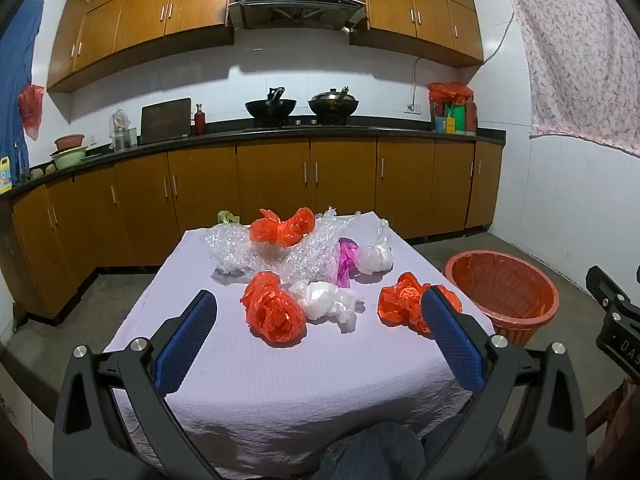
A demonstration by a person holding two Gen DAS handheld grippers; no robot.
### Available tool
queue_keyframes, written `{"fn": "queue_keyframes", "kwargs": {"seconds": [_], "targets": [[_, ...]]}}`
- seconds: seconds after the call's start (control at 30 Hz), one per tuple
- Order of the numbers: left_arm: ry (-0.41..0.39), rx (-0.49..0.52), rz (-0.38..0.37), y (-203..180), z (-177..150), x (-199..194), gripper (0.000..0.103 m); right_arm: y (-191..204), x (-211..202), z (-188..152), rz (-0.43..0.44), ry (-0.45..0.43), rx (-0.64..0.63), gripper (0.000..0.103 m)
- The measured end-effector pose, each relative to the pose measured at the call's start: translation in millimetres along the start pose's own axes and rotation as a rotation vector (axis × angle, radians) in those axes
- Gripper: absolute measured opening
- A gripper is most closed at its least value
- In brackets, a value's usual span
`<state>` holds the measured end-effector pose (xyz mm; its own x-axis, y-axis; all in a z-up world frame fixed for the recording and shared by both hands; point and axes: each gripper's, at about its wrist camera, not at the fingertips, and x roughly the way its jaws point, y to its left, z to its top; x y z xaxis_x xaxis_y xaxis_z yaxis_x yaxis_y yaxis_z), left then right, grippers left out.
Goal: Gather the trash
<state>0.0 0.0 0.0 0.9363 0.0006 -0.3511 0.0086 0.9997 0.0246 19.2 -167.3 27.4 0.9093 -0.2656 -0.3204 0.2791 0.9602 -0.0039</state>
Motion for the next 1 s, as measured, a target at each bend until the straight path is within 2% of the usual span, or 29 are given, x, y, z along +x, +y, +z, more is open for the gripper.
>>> {"fn": "queue_keyframes", "kwargs": {"seconds": [1.0], "targets": [[0.003, 0.001, 0.001, -0.1, 0.0, 0.1, 0.101, -2.8, -0.9, 0.6, 0.000, 0.001, 0.001, 0.099]]}}
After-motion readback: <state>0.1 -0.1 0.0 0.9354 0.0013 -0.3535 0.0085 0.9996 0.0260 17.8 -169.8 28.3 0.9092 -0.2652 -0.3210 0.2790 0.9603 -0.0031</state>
